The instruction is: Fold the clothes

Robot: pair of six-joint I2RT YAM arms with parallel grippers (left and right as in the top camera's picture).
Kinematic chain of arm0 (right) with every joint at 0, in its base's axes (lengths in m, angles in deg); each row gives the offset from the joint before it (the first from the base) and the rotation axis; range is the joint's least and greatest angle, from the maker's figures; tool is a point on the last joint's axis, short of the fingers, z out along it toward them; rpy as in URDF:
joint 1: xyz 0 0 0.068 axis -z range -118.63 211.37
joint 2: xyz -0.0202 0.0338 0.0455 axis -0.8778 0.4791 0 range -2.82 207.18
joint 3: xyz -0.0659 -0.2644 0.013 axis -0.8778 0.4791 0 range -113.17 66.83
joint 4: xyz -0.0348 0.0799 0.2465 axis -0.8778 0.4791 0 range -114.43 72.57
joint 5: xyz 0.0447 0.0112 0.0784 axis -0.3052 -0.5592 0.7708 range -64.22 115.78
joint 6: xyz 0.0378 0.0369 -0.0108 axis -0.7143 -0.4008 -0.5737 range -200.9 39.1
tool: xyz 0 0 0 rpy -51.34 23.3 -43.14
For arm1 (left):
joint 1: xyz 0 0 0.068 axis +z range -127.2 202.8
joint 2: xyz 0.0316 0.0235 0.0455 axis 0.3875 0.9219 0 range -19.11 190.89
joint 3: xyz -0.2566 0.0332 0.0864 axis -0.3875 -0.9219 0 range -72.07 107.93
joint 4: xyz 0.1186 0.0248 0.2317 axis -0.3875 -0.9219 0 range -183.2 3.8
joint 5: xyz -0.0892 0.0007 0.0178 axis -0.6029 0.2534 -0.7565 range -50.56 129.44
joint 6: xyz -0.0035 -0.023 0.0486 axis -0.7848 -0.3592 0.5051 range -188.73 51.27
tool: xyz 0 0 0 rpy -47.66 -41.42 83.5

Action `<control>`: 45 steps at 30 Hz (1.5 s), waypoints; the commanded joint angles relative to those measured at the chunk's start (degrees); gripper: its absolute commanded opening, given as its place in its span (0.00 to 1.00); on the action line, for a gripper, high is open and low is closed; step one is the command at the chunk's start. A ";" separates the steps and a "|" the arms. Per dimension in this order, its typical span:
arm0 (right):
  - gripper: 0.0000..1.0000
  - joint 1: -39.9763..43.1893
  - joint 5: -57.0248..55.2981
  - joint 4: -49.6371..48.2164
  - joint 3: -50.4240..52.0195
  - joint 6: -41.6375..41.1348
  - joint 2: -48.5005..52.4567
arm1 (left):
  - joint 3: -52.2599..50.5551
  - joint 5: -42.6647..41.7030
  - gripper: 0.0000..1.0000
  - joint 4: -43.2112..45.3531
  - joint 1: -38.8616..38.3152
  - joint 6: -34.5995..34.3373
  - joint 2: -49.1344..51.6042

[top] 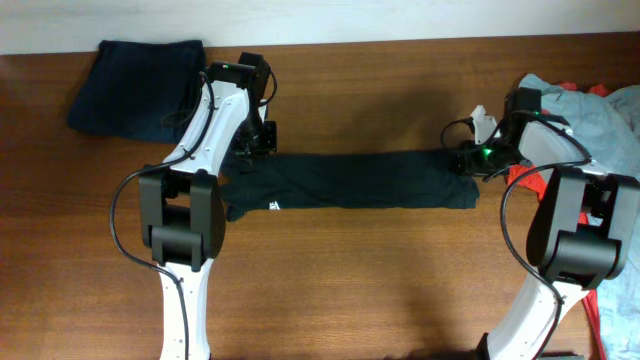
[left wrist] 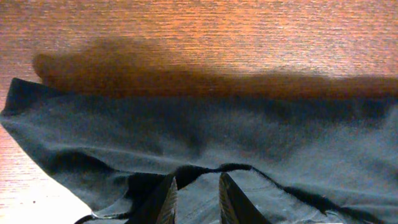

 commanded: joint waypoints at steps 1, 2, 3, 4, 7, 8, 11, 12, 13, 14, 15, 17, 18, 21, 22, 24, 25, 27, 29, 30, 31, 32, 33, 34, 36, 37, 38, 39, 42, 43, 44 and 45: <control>0.17 -1.73 0.83 1.03 3.02 0.02 3.82 | 0.81 0.46 0.18 0.22 0.20 -0.50 -1.75; 0.15 -1.77 0.81 1.07 2.80 0.04 3.80 | 0.90 0.72 0.13 0.24 0.24 -0.50 -1.79; 0.07 -1.77 0.79 1.22 2.23 0.04 3.80 | 1.49 1.09 0.05 0.26 0.37 -0.48 -1.79; 0.04 -1.77 0.74 1.38 1.70 0.04 3.80 | 2.01 1.05 0.02 0.28 0.57 -0.50 -1.79; 0.04 -1.11 0.48 1.84 0.28 0.02 3.80 | 5.25 1.03 0.00 -0.22 1.60 -0.50 -1.92; 0.04 -0.59 -0.02 2.45 -0.81 -0.04 3.80 | 7.32 1.05 0.00 -0.87 2.21 -0.50 -2.03; 0.04 0.52 -2.82 5.20 -4.22 -1.07 3.80 | 13.18 1.05 0.00 -2.82 4.35 -0.50 -2.19; 0.04 0.85 -4.20 6.75 -5.90 -1.05 3.80 | 14.82 1.05 0.00 -3.26 5.22 -0.50 -2.19; 0.04 0.90 -4.83 7.50 -6.75 -1.05 3.80 | 15.91 1.05 0.00 -3.45 5.97 -0.50 -2.19; 0.04 1.11 -7.72 9.75 -9.18 -1.05 3.80 | 17.11 1.05 0.00 -3.72 6.99 -0.50 -2.19; 0.04 1.20 -9.33 10.82 -10.43 -1.05 3.78 | 17.84 1.07 0.00 -3.98 7.87 -0.50 -2.19; 0.04 1.20 -12.59 12.81 -13.07 -1.05 3.78 | 18.64 1.09 0.01 -4.50 9.68 -0.48 -2.19; 0.04 1.20 -14.84 13.99 -14.86 -1.05 3.78 | 18.80 1.07 0.01 -4.63 11.21 -0.50 -2.19; 0.04 1.27 -18.12 14.93 -17.14 -1.05 3.78 | 18.80 1.07 0.01 -5.20 14.99 -0.50 -2.19; 0.04 1.29 -18.82 15.06 -17.57 -1.05 3.78 | 18.80 1.07 0.01 -5.35 16.02 -0.50 -2.19; 0.04 1.29 -20.13 15.26 -18.40 -1.05 3.78 | 18.80 1.05 0.01 -5.62 18.08 -0.50 -2.19; 0.04 1.29 -20.57 15.30 -18.73 -1.05 3.78 | 18.80 1.05 0.01 -5.81 19.04 -0.50 -2.19; 0.04 1.29 -20.57 16.35 -19.71 -1.05 3.72 | 18.80 1.05 0.01 -6.14 20.74 -0.50 -2.19; 0.04 1.29 -21.73 19.41 -22.32 -1.07 3.72 | 18.80 1.03 0.01 -6.54 22.10 -0.50 -2.19; 0.04 1.29 -22.27 20.81 -23.76 -1.07 3.72 | 18.80 1.03 0.01 -6.69 22.40 -0.50 -2.19; 0.04 1.29 -22.43 23.04 -26.27 -1.07 3.72 | 18.78 1.03 0.01 -6.82 22.60 -0.50 -2.19; 0.04 1.29 -22.45 24.39 -27.96 -1.07 3.72 | 18.78 1.05 0.01 -6.88 22.67 -0.50 -2.19; 0.04 1.20 -22.56 26.10 -30.23 -1.03 3.69 | 18.80 1.07 0.02 -6.88 22.64 -0.50 -2.19; 0.04 1.18 -22.82 26.75 -31.28 -1.05 3.69 | 18.78 1.05 0.03 -6.88 22.64 -0.50 -2.19; 0.04 1.18 -23.43 28.92 -35.04 -1.05 3.72 | 18.78 1.05 0.08 -6.93 22.64 -0.50 -2.19; 0.04 1.18 -23.28 29.66 -36.09 -1.05 3.72 | 18.78 1.05 0.09 -6.99 22.64 -0.50 -2.19; 0.04 1.09 -23.04 30.69 -37.16 -1.05 3.69 | 18.78 1.05 0.11 -7.06 22.64 -0.50 -2.19; 0.04 1.03 -22.80 31.21 -37.59 -1.05 3.72 | 18.78 1.05 0.13 -7.04 22.64 -0.50 -2.19; 0.04 0.13 -19.32 32.79 -38.10 -1.07 3.72 | 18.78 1.05 0.15 -7.04 22.64 -0.50 -2.19; 0.04 -0.31 -18.27 33.31 -38.10 -1.14 3.72 | 18.78 1.05 0.15 -7.04 22.64 -0.50 -2.19; 0.04 -0.96 -17.53 33.92 -38.10 -2.14 3.72 | 18.78 1.05 0.15 -7.04 22.64 -0.52 -2.19; 0.04 -1.90 -16.90 34.49 -38.10 -3.50 3.72 | 18.78 1.05 0.15 -7.04 22.64 -0.50 -2.19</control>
